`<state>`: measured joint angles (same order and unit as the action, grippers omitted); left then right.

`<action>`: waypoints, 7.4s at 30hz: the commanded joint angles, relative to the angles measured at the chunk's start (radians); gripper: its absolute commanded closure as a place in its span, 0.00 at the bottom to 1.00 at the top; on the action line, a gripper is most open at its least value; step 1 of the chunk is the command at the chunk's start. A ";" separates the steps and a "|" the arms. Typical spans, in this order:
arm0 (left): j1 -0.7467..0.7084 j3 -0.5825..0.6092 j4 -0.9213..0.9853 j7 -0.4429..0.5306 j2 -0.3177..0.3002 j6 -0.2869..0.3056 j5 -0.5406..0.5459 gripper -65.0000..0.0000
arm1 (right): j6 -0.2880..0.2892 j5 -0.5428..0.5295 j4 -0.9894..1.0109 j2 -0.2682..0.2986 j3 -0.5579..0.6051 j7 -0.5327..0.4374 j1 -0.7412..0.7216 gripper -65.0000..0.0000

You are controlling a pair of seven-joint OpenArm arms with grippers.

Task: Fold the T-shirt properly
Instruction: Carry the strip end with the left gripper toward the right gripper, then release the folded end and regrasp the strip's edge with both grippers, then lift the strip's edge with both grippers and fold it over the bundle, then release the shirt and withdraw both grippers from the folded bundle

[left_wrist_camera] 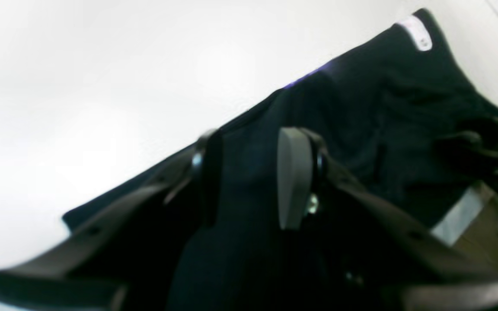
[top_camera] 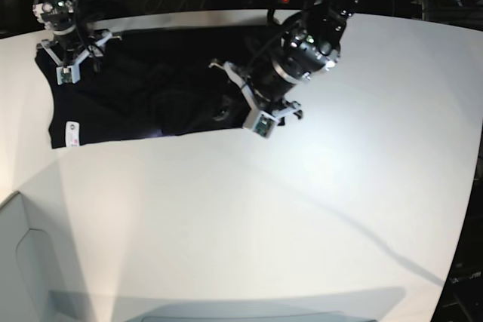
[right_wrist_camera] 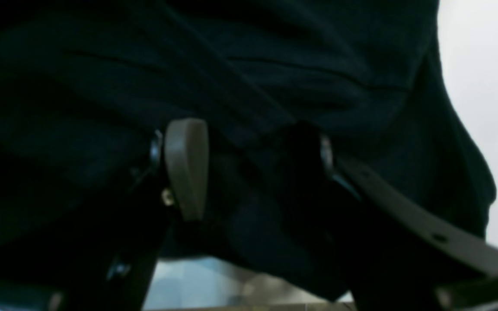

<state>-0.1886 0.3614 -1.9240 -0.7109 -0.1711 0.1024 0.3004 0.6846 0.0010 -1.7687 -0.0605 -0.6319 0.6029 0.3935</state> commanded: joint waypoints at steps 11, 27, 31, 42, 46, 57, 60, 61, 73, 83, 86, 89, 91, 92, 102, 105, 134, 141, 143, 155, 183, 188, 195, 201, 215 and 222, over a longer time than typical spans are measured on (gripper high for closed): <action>0.064 0.230 0.131 0.015 -0.011 0.013 0.007 0.67 | 0.014 0.004 -0.007 -0.011 0.001 0.007 0.002 0.50; 0.150 0.301 0.004 0.024 -0.084 0.007 0.012 0.67 | 0.014 0.003 -0.101 -0.031 -0.013 0.002 -0.006 0.49; 0.024 0.092 -0.001 0.024 -0.138 0.012 0.013 0.67 | 0.014 0.004 -0.196 -0.063 -0.042 0.007 -0.035 0.42; -0.022 -0.061 0.177 0.027 -0.133 0.015 0.010 0.67 | 0.014 0.006 -0.188 -0.037 -0.154 0.009 -0.166 0.39; 0.027 -0.065 0.240 0.027 -0.094 0.015 0.006 0.67 | 0.014 0.007 -0.099 0.015 -0.158 0.009 -0.207 0.39; 0.103 -0.061 0.266 0.027 -0.086 0.015 0.006 0.67 | 0.014 0.006 0.112 0.081 -0.191 0.007 -0.236 0.39; 0.097 -0.061 0.269 0.027 -0.086 0.015 0.006 0.67 | 0.014 0.006 0.152 0.081 -0.191 0.002 -0.236 0.39; 0.096 -0.061 0.269 0.027 -0.086 0.015 0.006 0.67 | 0.014 0.006 0.166 0.081 -0.191 0.004 -0.236 0.39; 0.094 -0.063 0.266 0.026 -0.091 0.013 0.006 0.67 | 0.014 0.006 0.277 0.081 -0.127 0.002 -0.204 0.62; 0.094 -0.065 0.266 0.026 -0.092 0.010 0.006 0.67 | 0.014 0.004 0.231 0.087 -0.107 0.002 -0.196 1.00; 0.094 -0.065 0.266 0.026 -0.092 0.009 0.006 0.67 | 0.014 0.001 0.135 0.081 -0.108 0.005 -0.196 1.00; 0.094 -0.065 0.266 0.026 -0.092 0.009 0.006 0.67 | 0.014 0.000 0.031 0.050 -0.107 0.007 -0.186 1.00; 0.096 -0.065 0.266 0.026 -0.091 0.009 0.006 0.67 | 0.014 0.000 -0.052 0.023 -0.107 0.009 -0.183 1.00; 0.096 -0.065 0.269 0.026 -0.089 0.009 0.006 0.67 | 0.014 0.000 -0.086 0.001 -0.107 0.009 -0.183 1.00; 0.102 -0.065 0.275 0.026 -0.087 0.009 0.006 0.67 | 0.014 -0.072 -0.262 -0.097 0.051 0.009 -0.118 1.00; 0.102 -0.065 0.275 0.026 -0.087 0.009 0.006 0.67 | 0.014 -0.170 -0.271 -0.097 0.185 0.009 -0.069 1.00; 0.016 -0.209 0.080 0.015 -0.086 0.007 0.012 0.67 | 0.014 -0.194 -0.066 -0.097 0.778 -0.001 -0.166 1.00; -0.073 -0.361 0.094 0.024 -0.078 0.012 0.013 0.67 | 0.014 -0.197 -0.092 -0.091 0.778 -0.001 -0.161 1.00; -0.070 -0.382 0.157 0.024 -0.060 0.013 0.013 0.67 | 0.014 -0.195 -0.129 -0.091 0.783 0.007 -0.155 1.00; -0.021 -0.410 0.189 0.026 -0.026 0.015 0.013 0.67 | 0.014 -0.192 -0.004 -0.091 0.874 -0.001 -0.195 1.00; -0.104 -0.776 0.117 0.015 -0.061 0.016 0.013 0.67 | 0.014 -0.200 -0.222 0.052 0.800 -0.001 -0.098 0.57; -0.105 -0.885 0.117 0.015 -0.061 0.016 0.013 0.67 | 0.014 -0.197 -0.213 0.047 0.737 -0.001 -0.113 0.57; -0.104 -0.916 0.117 0.015 -0.061 0.016 0.013 0.67 | 0.014 -0.192 -0.156 0.049 0.732 0.005 -0.163 0.57; -0.105 -0.916 0.117 0.015 -0.060 0.016 0.013 0.67 | 0.014 -0.195 -0.095 0.050 0.739 -0.001 -0.155 0.59; -0.117 -0.948 0.117 0.017 -0.060 0.016 0.013 0.67 | 0.014 -0.194 -0.211 0.089 0.881 0.002 -0.071 0.97; -0.114 -0.948 0.117 0.017 -0.060 0.016 0.013 0.67 | 0.014 -0.198 -0.221 0.189 1.012 0.007 -0.049 0.59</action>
<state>-0.3069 -0.5808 -1.7878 -0.7147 -0.2165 0.1211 0.3107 0.6868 -0.1726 -1.9656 0.1307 0.3763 0.6357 0.3401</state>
